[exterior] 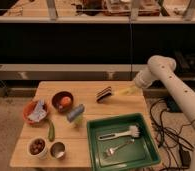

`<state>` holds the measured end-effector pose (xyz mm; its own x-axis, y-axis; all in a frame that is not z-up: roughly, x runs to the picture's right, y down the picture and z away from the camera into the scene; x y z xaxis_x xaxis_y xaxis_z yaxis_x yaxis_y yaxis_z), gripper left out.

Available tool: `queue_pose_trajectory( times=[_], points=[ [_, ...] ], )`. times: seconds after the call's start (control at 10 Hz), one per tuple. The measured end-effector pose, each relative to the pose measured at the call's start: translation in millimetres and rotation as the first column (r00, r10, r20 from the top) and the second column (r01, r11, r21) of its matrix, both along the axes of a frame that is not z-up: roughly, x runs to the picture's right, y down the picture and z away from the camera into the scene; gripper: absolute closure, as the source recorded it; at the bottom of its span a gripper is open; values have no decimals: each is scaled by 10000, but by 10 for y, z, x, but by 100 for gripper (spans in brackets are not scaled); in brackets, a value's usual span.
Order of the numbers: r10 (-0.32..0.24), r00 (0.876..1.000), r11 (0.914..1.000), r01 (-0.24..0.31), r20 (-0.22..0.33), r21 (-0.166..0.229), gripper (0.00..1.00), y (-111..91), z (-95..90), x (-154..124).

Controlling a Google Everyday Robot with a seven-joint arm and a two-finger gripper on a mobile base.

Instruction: Place banana in red bowl

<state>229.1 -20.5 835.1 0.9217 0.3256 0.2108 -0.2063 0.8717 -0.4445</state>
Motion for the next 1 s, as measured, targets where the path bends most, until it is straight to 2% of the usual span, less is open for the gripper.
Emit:
queue_pose_trajectory(
  times=[0.3, 0.5, 0.6, 0.8, 1.0],
  points=[
    [-196, 9995, 9972, 177, 254, 726, 96, -377, -464, -232],
    [-451, 9969, 9931, 377, 652, 1108, 96, -529, -646, -567],
    [-726, 9934, 9901, 610, 891, 1264, 96, -574, -682, -816],
    [-1197, 9842, 9856, 1019, 1308, 1353, 96, -632, -637, -1273],
    [-1731, 9695, 9789, 1499, 1735, 1387, 96, -732, -554, -1775]
  ],
)
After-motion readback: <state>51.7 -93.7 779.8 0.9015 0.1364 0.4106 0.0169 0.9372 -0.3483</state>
